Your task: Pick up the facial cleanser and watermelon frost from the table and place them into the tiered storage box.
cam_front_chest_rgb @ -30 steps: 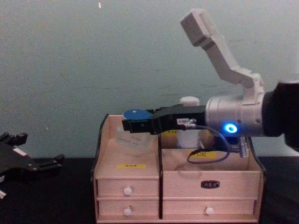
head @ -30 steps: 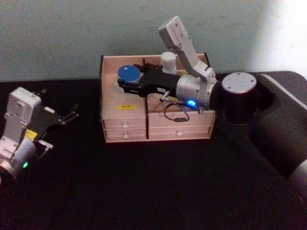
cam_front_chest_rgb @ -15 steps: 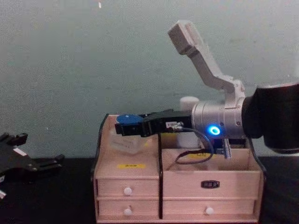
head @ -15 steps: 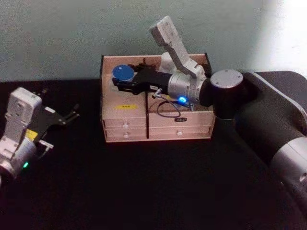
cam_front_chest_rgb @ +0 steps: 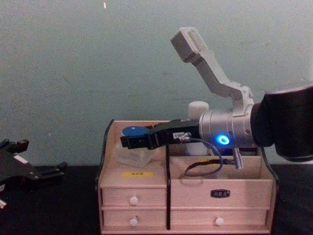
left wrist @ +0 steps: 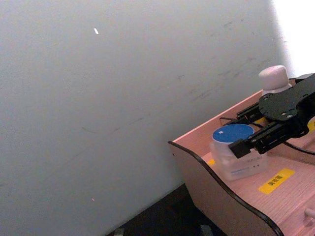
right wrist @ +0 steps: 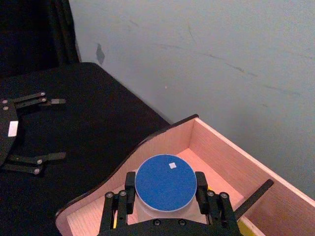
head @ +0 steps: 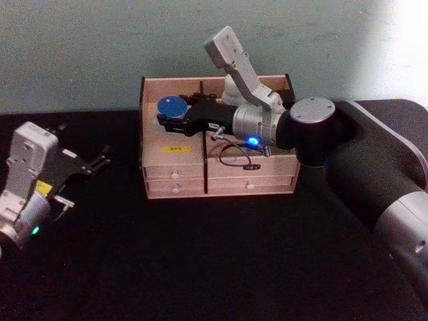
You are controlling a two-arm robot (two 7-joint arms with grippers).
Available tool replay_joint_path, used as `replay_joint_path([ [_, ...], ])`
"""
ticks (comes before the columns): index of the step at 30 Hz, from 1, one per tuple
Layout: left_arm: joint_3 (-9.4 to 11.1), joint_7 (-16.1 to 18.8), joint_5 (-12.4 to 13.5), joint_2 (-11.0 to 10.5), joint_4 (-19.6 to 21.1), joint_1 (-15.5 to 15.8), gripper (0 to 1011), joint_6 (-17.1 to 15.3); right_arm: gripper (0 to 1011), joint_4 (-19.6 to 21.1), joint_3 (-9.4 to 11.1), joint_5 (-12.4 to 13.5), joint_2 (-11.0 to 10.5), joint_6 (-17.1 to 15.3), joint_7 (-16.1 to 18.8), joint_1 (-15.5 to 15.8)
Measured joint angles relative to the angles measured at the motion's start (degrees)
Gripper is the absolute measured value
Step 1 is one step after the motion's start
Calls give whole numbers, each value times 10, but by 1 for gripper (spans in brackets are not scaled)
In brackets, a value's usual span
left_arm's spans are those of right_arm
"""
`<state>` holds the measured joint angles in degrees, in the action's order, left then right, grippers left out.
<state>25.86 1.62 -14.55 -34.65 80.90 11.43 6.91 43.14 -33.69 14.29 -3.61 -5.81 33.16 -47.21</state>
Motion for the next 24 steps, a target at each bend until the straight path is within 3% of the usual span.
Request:
replay_joint_path([
  [15,0,0,0,0,0,0,1001,0,715,4,0,-3,-1,-2,-1,2],
  [24,0,0,0,0,0,0,1001,0,931,3,0,-1,0,-1,-1,1],
])
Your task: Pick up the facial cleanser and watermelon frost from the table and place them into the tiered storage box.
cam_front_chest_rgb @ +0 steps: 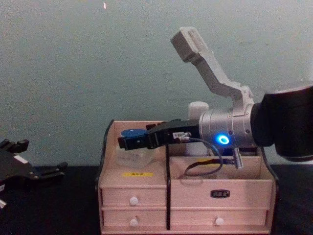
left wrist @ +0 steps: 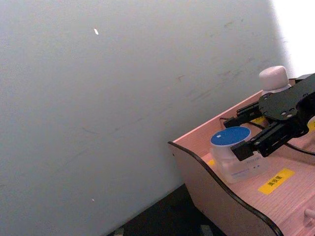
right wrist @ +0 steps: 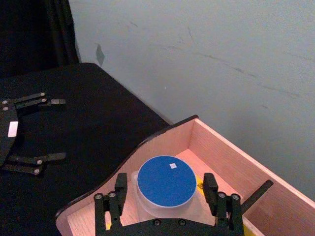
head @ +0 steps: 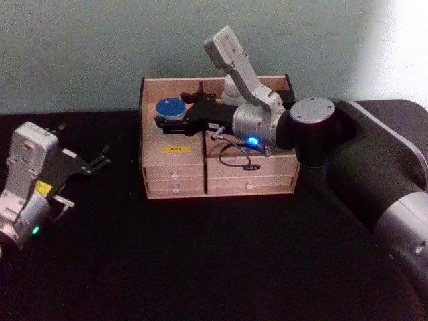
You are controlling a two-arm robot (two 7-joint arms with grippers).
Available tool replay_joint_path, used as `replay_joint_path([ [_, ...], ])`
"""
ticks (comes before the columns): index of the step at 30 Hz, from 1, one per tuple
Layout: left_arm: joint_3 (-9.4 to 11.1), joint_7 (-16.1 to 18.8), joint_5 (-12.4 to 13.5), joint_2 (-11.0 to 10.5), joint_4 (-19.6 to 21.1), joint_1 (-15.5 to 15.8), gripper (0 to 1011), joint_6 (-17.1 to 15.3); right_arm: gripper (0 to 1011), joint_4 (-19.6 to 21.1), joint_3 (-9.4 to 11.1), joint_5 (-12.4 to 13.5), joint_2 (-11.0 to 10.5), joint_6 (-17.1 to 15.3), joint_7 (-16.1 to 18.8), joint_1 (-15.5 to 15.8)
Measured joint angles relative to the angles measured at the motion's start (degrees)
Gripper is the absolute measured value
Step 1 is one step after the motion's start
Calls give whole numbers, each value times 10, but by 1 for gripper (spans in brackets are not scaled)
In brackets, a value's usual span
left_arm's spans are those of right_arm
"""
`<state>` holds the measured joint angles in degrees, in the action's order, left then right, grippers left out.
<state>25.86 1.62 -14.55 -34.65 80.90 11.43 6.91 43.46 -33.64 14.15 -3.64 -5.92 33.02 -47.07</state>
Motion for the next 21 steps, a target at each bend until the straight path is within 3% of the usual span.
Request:
replay_joint_path([
  [3,0,0,0,0,0,0,1001,0,1002,0,0,0,0,0,0,0],
  [14,0,0,0,0,0,0,1001,0,1002,3,2,1,-1,1,1,1],
  [21,0,0,0,0,0,0,1001,0,1002,55,13,9,-19,-1,5,23],
])
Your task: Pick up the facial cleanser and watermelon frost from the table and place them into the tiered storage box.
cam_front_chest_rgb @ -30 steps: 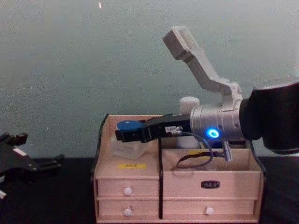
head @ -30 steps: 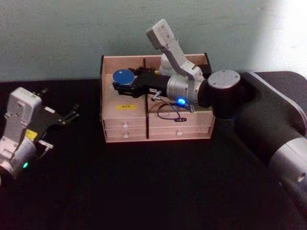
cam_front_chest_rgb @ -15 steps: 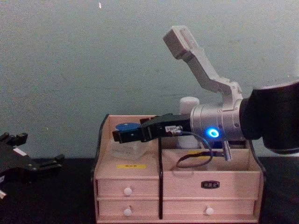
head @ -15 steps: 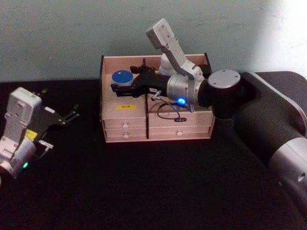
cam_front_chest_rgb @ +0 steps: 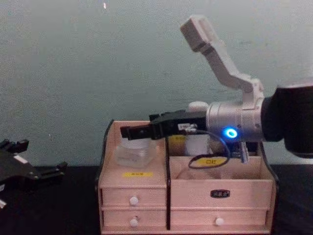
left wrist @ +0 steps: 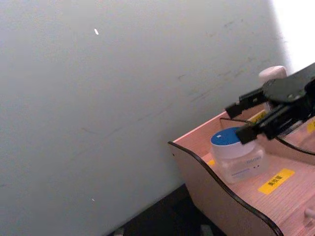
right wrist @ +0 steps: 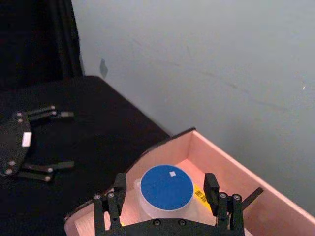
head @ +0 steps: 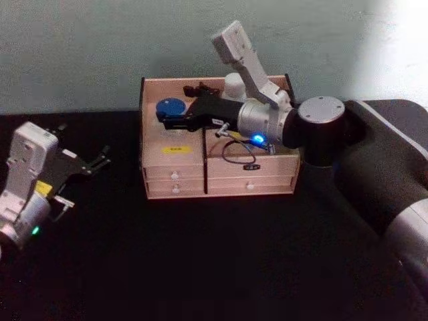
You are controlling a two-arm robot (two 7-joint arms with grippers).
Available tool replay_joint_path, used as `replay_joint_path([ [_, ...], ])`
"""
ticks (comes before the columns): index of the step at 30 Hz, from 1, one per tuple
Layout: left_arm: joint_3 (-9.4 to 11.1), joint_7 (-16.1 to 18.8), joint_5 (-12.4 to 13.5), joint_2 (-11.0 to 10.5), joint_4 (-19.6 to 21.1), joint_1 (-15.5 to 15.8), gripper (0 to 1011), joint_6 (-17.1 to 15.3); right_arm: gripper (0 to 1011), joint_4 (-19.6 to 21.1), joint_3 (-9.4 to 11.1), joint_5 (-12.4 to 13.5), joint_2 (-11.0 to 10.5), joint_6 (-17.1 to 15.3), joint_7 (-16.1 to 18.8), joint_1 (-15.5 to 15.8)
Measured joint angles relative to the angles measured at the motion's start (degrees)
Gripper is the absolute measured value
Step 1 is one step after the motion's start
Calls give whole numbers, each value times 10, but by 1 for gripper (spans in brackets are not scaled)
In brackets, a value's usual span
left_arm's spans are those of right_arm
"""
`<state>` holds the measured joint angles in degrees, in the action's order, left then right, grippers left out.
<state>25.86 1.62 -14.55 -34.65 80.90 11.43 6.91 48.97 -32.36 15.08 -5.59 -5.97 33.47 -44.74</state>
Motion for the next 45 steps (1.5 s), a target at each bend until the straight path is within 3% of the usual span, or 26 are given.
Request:
replay_joint_path([
  [6,0,0,0,0,0,0,1001,0,1002,61,12,11,-23,-4,-6,27],
  [16,0,0,0,0,0,0,1001,0,1002,188,45,36,-77,1,-42,99],
  [25,0,0,0,0,0,0,1001,0,1002,295,92,50,-134,16,-88,182],
  [32,0,0,0,0,0,0,1001,0,1003,339,127,47,-159,27,-130,238],
  [45,0,0,0,0,0,0,1001,0,1002,382,190,20,-168,73,-200,350],
])
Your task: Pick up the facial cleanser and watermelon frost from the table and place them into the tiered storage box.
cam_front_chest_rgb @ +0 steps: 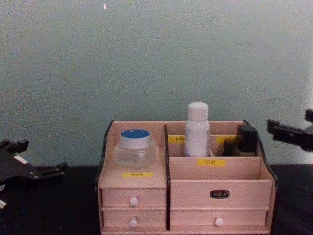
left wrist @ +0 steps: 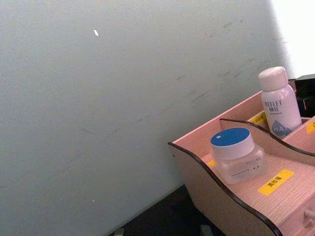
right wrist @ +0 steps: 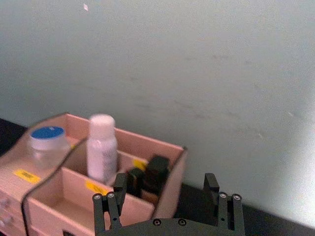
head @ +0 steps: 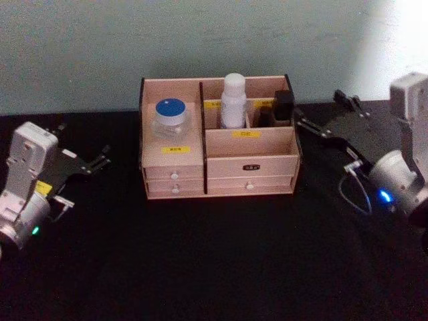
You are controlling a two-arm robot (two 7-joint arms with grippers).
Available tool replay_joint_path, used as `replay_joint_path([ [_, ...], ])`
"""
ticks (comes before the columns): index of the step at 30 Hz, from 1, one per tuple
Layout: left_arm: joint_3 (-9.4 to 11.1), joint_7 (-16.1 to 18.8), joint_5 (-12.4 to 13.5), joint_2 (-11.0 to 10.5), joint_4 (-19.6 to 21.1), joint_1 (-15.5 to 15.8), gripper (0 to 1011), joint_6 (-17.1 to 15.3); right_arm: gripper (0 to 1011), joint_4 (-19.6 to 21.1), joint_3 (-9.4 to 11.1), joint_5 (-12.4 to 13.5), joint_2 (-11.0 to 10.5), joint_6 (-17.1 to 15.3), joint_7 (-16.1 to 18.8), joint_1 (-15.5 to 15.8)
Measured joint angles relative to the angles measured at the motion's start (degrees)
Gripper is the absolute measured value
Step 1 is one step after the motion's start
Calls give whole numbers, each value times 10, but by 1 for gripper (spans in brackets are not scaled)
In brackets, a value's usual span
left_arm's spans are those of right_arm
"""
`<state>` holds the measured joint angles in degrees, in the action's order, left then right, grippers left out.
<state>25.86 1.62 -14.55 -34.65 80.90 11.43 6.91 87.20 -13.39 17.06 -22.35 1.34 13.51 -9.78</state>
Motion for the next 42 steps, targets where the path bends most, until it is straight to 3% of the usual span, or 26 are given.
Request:
replay_joint_path([
  [3,0,0,0,0,0,0,1001,0,1002,2,16,-6,6,10,-22,28],
  [10,0,0,0,0,0,0,1001,0,1003,-18,32,-19,23,26,-44,54],
  [25,0,0,0,0,0,0,1001,0,1003,-60,40,-43,52,18,-47,48],
  [42,0,0,0,0,0,0,1001,0,1003,-58,39,-42,51,18,-47,48],
])
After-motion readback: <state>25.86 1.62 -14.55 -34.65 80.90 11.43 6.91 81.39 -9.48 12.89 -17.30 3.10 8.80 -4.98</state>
